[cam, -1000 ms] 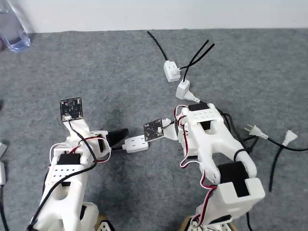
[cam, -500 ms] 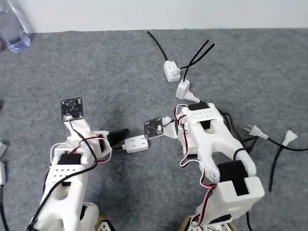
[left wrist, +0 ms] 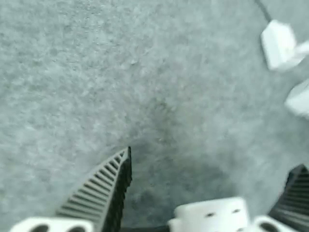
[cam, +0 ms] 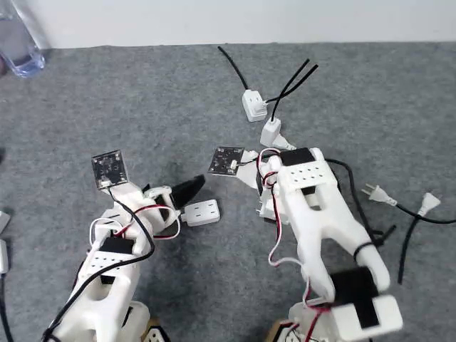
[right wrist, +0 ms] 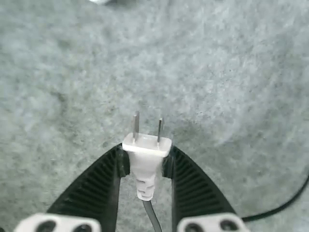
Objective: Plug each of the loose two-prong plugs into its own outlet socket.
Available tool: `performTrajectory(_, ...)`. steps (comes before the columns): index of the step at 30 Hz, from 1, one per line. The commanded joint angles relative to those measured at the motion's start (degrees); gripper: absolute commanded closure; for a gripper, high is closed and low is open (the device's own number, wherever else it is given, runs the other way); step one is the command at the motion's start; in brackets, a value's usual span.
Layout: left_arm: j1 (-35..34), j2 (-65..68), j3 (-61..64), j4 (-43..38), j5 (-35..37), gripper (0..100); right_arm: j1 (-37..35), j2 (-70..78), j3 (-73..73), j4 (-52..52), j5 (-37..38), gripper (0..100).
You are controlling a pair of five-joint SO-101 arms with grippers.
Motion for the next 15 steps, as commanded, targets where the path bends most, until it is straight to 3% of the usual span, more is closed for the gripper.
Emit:
performTrajectory(1,0.4,-0.5,-0.2,-4.1,4.0,54,-2.7,-6.3,-2.6,1.5,-4.7,99.1)
performTrajectory(8,8.1,-0.5,0.0,-4.6,12.4,54,-7.1,-11.7,-2.7,1.1,-12.7,99.1)
performTrajectory(15,16.3,-0.5,0.0,-4.6,16.1,54,-6.3,-12.8,-6.2,0.6,-18.5,99.1)
